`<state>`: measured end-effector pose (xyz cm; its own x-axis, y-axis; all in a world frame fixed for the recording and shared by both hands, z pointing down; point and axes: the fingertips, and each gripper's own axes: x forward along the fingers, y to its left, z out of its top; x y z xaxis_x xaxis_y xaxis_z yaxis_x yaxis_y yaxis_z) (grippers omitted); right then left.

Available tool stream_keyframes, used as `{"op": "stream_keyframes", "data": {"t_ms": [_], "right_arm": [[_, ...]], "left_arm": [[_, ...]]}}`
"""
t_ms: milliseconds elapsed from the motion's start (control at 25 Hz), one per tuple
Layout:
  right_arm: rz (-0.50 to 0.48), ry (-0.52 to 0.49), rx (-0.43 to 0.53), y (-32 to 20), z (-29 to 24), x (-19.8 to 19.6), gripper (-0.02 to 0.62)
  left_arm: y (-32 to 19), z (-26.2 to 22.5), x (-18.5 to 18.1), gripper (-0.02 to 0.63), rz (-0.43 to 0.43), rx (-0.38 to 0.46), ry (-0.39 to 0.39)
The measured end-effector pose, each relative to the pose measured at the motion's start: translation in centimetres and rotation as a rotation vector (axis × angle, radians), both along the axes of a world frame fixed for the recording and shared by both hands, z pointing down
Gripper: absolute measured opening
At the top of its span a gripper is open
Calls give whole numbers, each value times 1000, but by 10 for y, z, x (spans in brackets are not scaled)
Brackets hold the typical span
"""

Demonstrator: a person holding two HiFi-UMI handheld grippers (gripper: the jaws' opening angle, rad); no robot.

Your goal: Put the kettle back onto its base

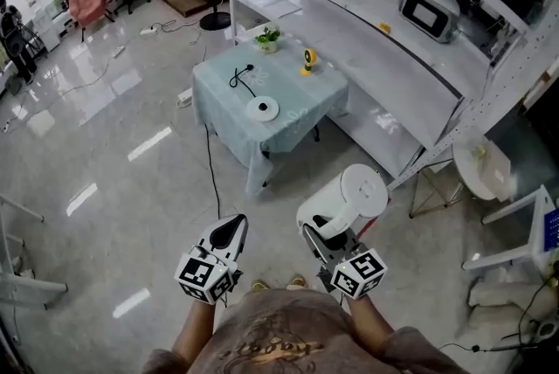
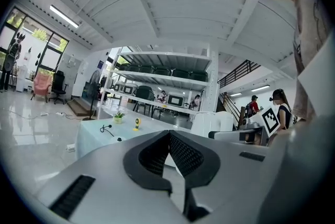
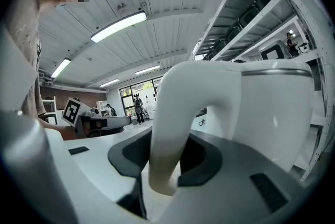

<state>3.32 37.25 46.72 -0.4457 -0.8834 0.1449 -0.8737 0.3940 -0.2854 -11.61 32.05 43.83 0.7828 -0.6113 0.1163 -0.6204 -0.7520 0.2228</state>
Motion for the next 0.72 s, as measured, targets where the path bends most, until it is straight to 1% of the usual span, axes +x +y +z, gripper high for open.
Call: {"op": "stream_keyframes", "data": {"t_ms": [160, 400, 520, 720], "right_arm": [[8, 15, 4, -4, 6, -13, 130], [21, -6, -12, -16, 13, -27, 132], [20, -6, -9, -27, 14, -29, 131], [18, -24, 5, -56, 14, -24, 132]], "left_arm": [[-8, 1, -11, 21, 21, 3, 1], [-28, 13, -29, 21, 28, 21, -3], [-38, 8, -28, 21, 23, 11, 12], [-62, 14, -22, 21, 28, 5, 12]]}}
